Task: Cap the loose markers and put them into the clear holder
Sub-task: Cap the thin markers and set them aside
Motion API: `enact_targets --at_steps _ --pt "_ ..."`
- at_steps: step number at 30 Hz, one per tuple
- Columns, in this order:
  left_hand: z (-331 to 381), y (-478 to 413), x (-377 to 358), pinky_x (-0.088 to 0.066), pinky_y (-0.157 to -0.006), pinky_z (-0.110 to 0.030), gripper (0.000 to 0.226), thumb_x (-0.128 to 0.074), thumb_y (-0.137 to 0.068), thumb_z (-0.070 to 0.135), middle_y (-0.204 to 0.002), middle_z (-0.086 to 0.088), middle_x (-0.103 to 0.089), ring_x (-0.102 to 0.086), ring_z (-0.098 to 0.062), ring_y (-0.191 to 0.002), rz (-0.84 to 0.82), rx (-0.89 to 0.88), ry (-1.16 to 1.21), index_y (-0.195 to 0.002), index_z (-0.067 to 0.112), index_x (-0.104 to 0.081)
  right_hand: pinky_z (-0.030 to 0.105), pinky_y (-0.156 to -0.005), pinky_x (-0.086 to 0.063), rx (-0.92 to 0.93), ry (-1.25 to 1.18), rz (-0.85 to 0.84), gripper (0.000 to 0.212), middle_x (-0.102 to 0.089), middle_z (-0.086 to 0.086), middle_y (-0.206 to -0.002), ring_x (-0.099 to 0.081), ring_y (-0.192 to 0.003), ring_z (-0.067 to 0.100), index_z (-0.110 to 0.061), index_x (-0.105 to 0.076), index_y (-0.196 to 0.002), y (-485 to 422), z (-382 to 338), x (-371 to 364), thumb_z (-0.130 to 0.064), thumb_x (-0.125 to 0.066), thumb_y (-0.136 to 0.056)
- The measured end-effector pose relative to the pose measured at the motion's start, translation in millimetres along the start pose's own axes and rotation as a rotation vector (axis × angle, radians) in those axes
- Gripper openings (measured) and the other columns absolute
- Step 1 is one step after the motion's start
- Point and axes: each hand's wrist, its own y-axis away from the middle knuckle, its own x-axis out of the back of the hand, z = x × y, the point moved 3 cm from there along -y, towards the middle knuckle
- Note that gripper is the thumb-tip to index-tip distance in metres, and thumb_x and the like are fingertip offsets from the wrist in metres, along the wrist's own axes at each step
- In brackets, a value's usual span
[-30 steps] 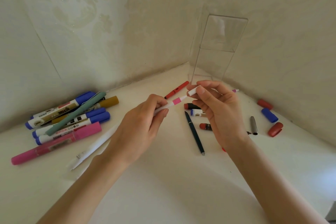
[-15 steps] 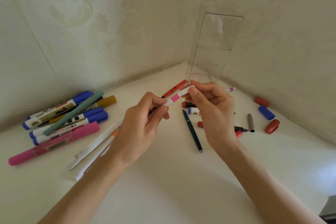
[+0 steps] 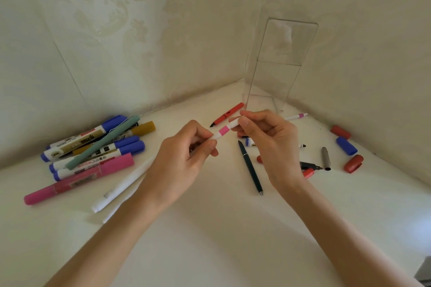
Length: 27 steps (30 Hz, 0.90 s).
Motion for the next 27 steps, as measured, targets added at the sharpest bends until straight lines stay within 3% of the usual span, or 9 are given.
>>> enact_targets --at_steps 5,7,9,14,17,19,21,24,27 --pt "-10.6 14.2 39.7 -0.049 -0.064 -0.017 0.002 -0.056 -0.089 0.018 -0.079 0.005 -0.07 -0.063 -0.002 -0.07 0.128 0.108 0.001 -0.087 0.018 -0.056 0.024 -0.091 -0.05 -0.177 0.145 -0.273 0.046 -0.071 -0.004 -0.106 -0.065 -0.101 0.008 -0.02 -0.041 -0.137 -3.8 7.9 -7.0 -0.015 -0.053 -0.093" --pt "-11.0 21.8 51.9 -0.051 -0.065 -0.014 0.001 -0.057 -0.089 0.015 -0.08 0.006 -0.069 -0.066 -0.004 -0.073 0.116 0.105 -0.019 -0.09 0.015 -0.056 0.024 -0.09 -0.05 -0.184 0.138 -0.285 0.038 -0.071 -0.002 -0.104 -0.066 -0.1 0.009 -0.017 -0.05 -0.13 -5.3 7.0 -12.6 -0.012 -0.055 -0.092" --pt "-12.3 26.6 55.4 -0.05 -0.065 -0.012 0.003 -0.058 -0.088 0.016 -0.079 0.007 -0.069 -0.066 -0.001 -0.073 0.101 0.091 -0.078 -0.091 0.015 -0.056 0.024 -0.082 -0.052 -0.167 0.111 -0.257 0.02 -0.072 0.0 -0.099 -0.068 -0.091 0.011 -0.01 -0.066 -0.107 -7.3 7.3 -21.4 -0.006 -0.053 -0.092" --pt "-25.6 30.1 62.2 -0.049 -0.064 -0.014 0.002 -0.056 -0.088 0.018 -0.078 0.009 -0.068 -0.064 0.003 -0.075 0.128 0.136 -0.148 -0.09 0.017 -0.055 0.018 -0.074 -0.051 -0.128 0.402 -0.038 0.017 -0.07 -0.005 -0.087 -0.065 -0.075 0.003 -0.017 -0.068 -0.087 -16.7 21.6 -14.7 -0.011 -0.053 -0.092" --pt "-30.0 31.2 69.2 -0.049 -0.064 -0.014 0.003 -0.056 -0.088 0.019 -0.081 0.009 -0.067 -0.062 0.004 -0.078 0.154 0.156 -0.147 -0.09 0.021 -0.055 0.016 -0.073 -0.05 -0.149 0.513 0.061 0.016 -0.069 -0.002 -0.092 -0.065 -0.082 0.01 -0.014 -0.067 -0.093 -31.5 23.6 6.0 -0.013 -0.051 -0.093" --pt "-27.8 28.7 70.2 -0.048 -0.063 -0.009 0.003 -0.056 -0.088 0.02 -0.08 0.009 -0.067 -0.062 0.006 -0.078 0.154 0.154 -0.151 -0.09 0.022 -0.055 0.007 -0.068 -0.042 -0.125 0.737 0.008 0.02 -0.065 -0.003 -0.1 -0.061 -0.088 0.011 -0.012 -0.063 -0.108 -46.5 19.2 15.7 -0.013 -0.049 -0.094" --pt "-22.7 21.5 66.9 -0.046 -0.06 -0.006 0.002 -0.056 -0.088 0.018 -0.078 0.007 -0.068 -0.062 0.006 -0.077 0.156 0.154 -0.121 -0.089 0.02 -0.055 0.008 -0.073 -0.038 -0.128 0.887 -0.054 0.028 -0.062 0.002 -0.112 -0.058 -0.094 0.012 -0.011 -0.058 -0.12 -60.2 15.8 27.2 -0.009 -0.046 -0.095" --pt "-12.9 7.0 53.5 -0.05 -0.051 -0.017 0.003 -0.056 -0.089 0.015 -0.074 0.004 -0.068 -0.061 0.001 -0.065 0.141 0.149 -0.027 -0.087 0.017 -0.055 0.015 -0.084 -0.04 -0.167 0.889 0.024 0.036 -0.063 0.007 -0.117 -0.058 -0.105 0.016 -0.008 -0.059 -0.12 -73.2 9.1 56.2 0.004 -0.04 -0.092" --pt "-10.5 -6.5 36.2 -0.046 -0.055 -0.026 0.005 -0.056 -0.09 0.019 -0.075 0.007 -0.069 -0.054 0.005 -0.056 0.116 0.135 -0.021 -0.085 0.022 -0.054 0.021 -0.09 -0.036 -0.221 0.967 0.084 0.032 -0.065 0.009 -0.118 -0.058 -0.109 0.02 -0.008 -0.063 -0.115 -80.6 11.5 87.5 0.002 -0.044 -0.091"
